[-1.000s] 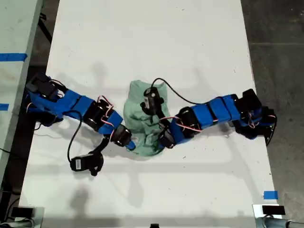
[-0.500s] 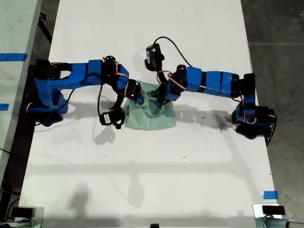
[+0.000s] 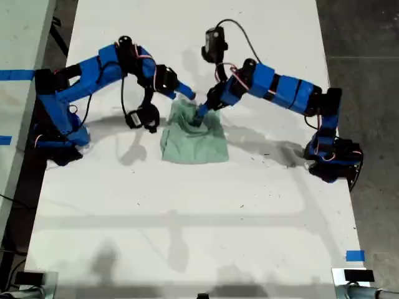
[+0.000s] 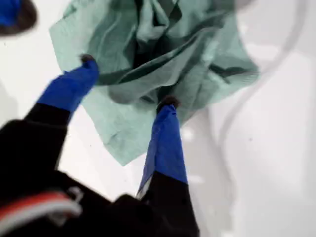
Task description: Fold tshirt
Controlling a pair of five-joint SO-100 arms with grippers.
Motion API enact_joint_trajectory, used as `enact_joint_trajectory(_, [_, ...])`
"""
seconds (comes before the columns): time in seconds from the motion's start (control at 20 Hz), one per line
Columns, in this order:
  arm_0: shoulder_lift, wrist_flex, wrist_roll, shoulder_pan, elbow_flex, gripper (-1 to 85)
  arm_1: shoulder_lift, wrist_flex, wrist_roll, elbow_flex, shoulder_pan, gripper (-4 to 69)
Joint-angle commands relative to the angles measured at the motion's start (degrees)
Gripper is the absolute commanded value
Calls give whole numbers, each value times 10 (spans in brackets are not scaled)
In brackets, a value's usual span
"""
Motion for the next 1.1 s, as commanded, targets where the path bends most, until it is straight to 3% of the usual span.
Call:
enact_joint_trajectory(0.0, [132, 19, 32, -110, 3, 303, 171, 12, -21, 24, 112, 312])
enact_joint_trajectory(0.15, [235, 2, 50, -155, 91, 299, 319, 40, -33, 130, 201, 268])
enact_joint_trajectory(0.25, [347, -62, 52, -142, 232, 286, 432, 48, -29, 252, 236, 239])
enact_joint_trajectory(0.4, [539, -167, 40, -87, 463, 237, 629, 4, 4, 489, 244, 235])
enact_joint_trajectory(0.5, [656, -205, 16, -44, 586, 182, 768, -28, 36, 638, 217, 239])
enact_joint_trajectory(0.7, [950, -284, -32, 32, 853, 13, 1075, -44, 131, 891, 118, 167])
enact_joint_trajectory(0.8, [1100, -287, -82, 66, 983, 1, 1171, -23, 175, 978, 73, 38])
enact_joint_trajectory(0.95, [1230, -270, -129, 106, 1110, 1, 1216, -27, 188, 1012, 28, -11])
enact_joint_trajectory(1.05, [1223, -281, -149, 124, 1151, 1, 1208, -73, 189, 1031, 5, -10])
